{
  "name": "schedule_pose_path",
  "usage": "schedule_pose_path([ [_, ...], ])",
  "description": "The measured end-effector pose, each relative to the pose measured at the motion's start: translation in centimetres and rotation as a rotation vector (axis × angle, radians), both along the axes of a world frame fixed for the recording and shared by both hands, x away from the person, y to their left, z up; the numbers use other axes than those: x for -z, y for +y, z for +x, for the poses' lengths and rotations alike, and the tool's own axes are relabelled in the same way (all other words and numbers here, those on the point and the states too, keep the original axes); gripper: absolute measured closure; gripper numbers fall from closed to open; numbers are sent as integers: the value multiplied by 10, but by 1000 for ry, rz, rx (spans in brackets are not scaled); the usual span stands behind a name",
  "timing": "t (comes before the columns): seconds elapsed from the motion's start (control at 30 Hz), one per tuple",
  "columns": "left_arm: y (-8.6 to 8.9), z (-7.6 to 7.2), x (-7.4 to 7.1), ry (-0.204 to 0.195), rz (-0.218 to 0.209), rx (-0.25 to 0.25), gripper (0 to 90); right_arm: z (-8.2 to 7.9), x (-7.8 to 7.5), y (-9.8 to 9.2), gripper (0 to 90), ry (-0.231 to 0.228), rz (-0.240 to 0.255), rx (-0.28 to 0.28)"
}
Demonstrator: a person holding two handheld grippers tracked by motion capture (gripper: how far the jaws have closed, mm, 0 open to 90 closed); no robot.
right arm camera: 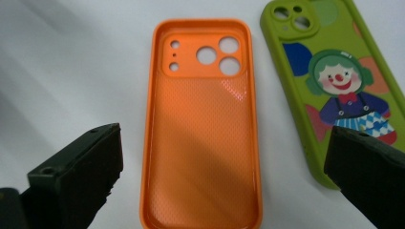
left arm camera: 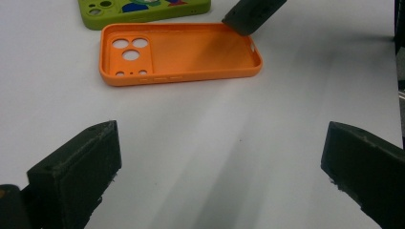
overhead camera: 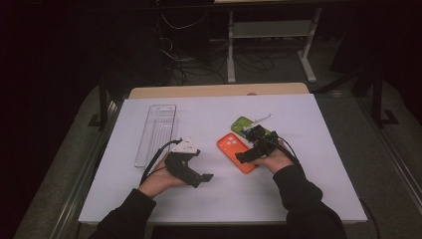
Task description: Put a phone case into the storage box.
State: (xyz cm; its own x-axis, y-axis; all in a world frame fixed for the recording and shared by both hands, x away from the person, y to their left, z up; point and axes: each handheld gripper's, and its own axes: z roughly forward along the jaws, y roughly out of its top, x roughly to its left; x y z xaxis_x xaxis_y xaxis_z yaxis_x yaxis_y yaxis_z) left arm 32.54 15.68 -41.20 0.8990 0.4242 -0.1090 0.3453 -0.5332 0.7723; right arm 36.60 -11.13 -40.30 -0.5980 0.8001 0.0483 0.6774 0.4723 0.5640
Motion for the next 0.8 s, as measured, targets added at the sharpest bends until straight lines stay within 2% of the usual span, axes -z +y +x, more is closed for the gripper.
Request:
schedule_pose_path([
  [0.1,0,1,0,-14,9,7,0,-1,4,0,0,16,-9,-1],
  [0.47,0,-1,0,1,14,-1,0,-4,19,5,0,63,-36,-9],
  [0.8,-1,-1,0,-2,15,3,0,-8,30,11,0,102,-69,-17],
])
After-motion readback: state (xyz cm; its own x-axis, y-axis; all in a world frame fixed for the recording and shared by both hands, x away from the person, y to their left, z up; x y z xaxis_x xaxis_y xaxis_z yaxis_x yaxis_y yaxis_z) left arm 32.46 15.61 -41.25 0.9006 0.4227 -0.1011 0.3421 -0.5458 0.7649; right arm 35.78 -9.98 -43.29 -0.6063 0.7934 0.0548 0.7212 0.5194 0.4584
